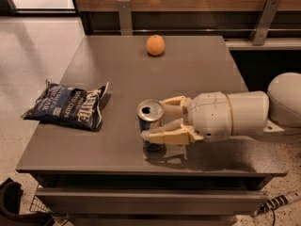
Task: Move redbull can near orange
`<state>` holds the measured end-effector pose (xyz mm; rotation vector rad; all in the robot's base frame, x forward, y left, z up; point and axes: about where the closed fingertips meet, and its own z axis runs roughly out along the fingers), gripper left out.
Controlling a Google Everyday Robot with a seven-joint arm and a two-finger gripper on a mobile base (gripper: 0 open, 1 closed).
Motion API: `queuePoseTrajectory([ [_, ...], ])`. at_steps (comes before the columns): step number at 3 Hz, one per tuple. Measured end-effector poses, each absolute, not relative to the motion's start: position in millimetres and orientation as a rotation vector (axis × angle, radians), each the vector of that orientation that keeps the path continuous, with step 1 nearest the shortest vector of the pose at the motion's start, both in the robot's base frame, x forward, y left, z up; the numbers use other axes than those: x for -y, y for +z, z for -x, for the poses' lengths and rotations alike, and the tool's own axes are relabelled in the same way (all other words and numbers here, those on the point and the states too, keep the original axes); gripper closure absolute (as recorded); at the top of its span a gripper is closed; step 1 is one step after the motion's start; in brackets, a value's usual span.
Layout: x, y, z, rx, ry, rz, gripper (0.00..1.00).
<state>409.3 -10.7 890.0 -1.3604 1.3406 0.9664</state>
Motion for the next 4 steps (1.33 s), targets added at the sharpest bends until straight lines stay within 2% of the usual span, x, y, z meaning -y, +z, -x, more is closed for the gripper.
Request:
queuePoseTrajectory([
  [1,8.7,890.7,-408.5,-1.338,0.967,1.365,0.81],
  [2,6.6,891.4,-407.6,-1.336,0.968,1.370,1.00],
  [4,7.9,900.1,-415.2,-1.339,0.966,1.358,1.00],
])
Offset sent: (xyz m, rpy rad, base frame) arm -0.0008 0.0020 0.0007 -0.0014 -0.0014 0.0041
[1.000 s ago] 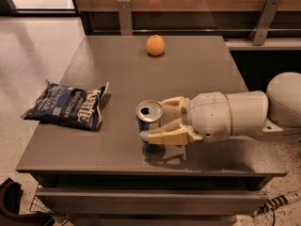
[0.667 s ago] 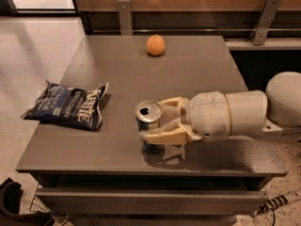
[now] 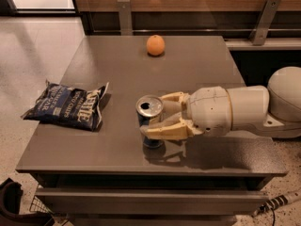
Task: Move redbull can near orange
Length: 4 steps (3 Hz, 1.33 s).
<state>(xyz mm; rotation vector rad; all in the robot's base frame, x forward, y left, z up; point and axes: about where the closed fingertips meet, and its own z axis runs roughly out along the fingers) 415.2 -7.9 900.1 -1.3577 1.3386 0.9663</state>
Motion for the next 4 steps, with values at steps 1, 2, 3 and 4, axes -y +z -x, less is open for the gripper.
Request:
queuePoseTrajectory([
  [1,14,921,-447,-1.362,0.949,1.326,1.00],
  [2,26,946,-505,-1.412,0.926,1.288,1.00],
  [3,38,962,-592,-1.488,0.880,1.258,1.00],
  [4,50,970,-651,-1.527,0.823,1.229,1.00],
])
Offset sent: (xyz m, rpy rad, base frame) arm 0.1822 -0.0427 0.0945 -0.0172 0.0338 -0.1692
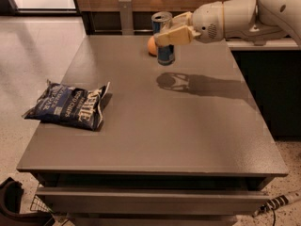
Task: Move redbull can near orange
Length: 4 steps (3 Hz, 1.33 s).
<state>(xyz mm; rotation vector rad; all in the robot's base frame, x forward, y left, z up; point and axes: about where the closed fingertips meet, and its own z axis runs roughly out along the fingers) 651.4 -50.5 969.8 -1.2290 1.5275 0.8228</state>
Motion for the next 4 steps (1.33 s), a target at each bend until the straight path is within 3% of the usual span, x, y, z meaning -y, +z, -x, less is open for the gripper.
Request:
queuePoseTrajectory([
  [1,80,987,-718,-1.550,0.736,1.148,1.00],
  [2,108,1016,-747,-1.524,0.666,1.079,1.00],
  [4,172,993,-763,-1.564,0.691,0.973,1.00],
])
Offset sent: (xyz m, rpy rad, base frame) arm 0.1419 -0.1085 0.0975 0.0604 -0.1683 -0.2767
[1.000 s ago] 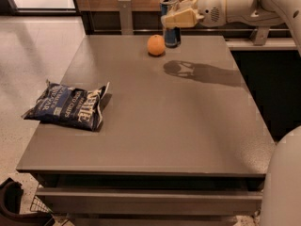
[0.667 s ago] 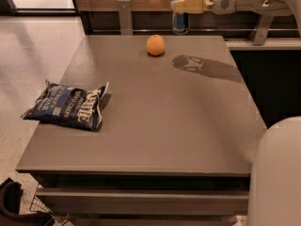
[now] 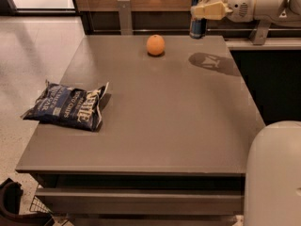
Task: Move redbull can near orange
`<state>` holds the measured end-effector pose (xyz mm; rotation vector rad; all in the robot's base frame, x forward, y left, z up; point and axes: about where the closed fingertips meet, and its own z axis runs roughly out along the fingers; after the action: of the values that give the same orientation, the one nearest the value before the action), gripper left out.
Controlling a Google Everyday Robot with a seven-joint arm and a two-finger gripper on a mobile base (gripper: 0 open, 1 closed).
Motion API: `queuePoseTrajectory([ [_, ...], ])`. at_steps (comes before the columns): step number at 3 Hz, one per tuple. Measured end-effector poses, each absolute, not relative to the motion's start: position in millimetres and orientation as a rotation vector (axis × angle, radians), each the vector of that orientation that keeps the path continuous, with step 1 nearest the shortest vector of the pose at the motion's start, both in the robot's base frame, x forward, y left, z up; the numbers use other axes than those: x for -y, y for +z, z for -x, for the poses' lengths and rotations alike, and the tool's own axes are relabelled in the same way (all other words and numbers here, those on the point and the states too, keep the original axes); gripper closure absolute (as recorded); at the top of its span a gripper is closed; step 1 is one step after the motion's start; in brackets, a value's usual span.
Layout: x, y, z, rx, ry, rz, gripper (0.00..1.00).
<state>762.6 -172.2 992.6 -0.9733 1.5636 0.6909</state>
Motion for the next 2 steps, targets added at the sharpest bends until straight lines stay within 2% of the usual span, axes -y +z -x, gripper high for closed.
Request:
queuePoseTrajectory([
  [2,184,958,-765,-1.568,0.711,0.931,1.00],
])
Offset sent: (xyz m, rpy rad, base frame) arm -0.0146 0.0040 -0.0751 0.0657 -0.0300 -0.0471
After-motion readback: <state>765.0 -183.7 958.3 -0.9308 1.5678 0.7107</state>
